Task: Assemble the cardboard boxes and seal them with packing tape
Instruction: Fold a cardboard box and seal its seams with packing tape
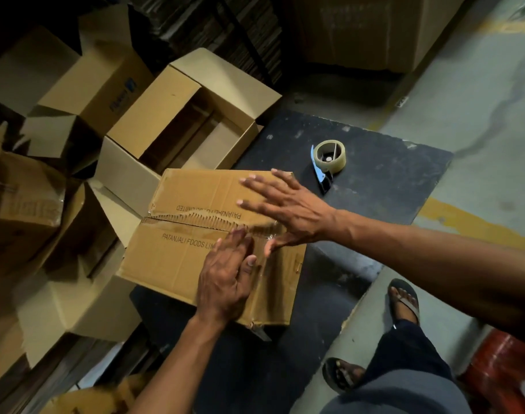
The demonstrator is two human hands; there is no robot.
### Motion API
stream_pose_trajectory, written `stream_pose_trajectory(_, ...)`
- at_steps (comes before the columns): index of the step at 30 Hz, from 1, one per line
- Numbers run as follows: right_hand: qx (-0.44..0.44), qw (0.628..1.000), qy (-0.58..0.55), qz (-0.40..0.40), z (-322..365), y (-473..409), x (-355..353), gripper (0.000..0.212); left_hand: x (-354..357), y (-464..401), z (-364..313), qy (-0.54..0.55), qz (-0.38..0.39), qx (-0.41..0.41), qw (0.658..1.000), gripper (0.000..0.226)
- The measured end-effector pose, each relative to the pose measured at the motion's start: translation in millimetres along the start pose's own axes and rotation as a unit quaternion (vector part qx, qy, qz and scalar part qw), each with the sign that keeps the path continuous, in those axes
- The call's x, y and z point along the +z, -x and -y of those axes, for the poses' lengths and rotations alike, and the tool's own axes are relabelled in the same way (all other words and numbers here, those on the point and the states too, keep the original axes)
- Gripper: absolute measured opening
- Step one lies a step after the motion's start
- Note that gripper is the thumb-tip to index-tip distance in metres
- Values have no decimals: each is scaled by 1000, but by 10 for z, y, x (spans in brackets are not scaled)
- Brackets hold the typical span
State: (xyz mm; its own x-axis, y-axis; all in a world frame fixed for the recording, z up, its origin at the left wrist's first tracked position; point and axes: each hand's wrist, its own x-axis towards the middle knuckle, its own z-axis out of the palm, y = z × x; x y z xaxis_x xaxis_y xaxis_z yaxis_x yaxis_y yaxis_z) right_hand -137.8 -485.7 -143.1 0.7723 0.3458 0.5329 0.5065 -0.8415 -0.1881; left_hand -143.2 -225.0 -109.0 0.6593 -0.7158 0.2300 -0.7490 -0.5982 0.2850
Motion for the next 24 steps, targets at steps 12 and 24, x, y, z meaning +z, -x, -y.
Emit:
stream_pose_trajectory(12, -39, 998, 18, 35, 105, 163, 35, 106, -450, 698, 373, -45, 95, 193, 975, 97)
stream_pose_trajectory(24, -33, 999, 1, -24, 635, 470, 381, 105, -208, 710, 348, -138, -12, 210, 968, 71)
